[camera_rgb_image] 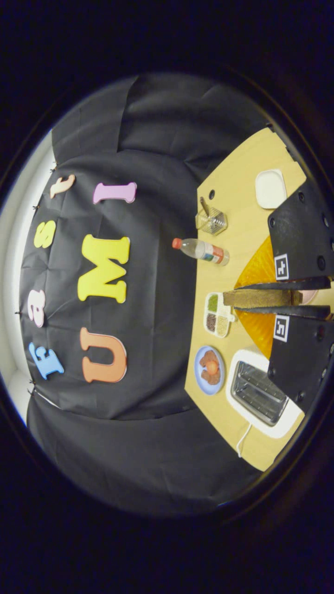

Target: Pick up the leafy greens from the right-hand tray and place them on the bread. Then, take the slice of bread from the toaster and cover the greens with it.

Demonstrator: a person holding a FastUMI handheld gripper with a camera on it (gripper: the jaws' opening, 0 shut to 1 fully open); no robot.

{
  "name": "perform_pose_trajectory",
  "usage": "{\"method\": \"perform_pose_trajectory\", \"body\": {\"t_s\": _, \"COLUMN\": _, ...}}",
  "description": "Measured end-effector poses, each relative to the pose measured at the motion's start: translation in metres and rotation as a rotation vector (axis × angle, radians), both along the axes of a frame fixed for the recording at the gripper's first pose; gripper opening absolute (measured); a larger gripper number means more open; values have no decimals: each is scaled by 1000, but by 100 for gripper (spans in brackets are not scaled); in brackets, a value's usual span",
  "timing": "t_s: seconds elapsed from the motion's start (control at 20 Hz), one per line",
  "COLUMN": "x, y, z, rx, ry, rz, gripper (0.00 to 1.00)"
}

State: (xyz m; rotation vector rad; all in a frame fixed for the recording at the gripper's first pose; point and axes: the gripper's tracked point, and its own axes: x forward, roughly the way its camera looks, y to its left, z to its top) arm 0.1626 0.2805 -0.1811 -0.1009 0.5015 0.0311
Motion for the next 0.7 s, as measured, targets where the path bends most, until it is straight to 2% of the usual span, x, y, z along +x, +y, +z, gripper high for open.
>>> {"method": "perform_pose_trajectory", "body": {"t_s": 0.1, "x": 0, "y": -15, "z": -26, "rx": 18, "ry": 40, "rz": -18, "gripper": 13}}
{"method": "perform_pose_trajectory", "body": {"t_s": 0.35, "x": -2, "y": -31, "z": -69, "rx": 190, "ry": 122, "rz": 14, "gripper": 13}}
{"method": "perform_pose_trajectory", "body": {"t_s": 0.45, "x": -1, "y": -53, "z": -83, "rx": 179, "ry": 128, "rz": -9, "gripper": 13}}
{"method": "perform_pose_trajectory", "body": {"t_s": 0.7, "x": 2, "y": -87, "z": -102, "rx": 139, "ry": 91, "rz": 15, "gripper": 13}}
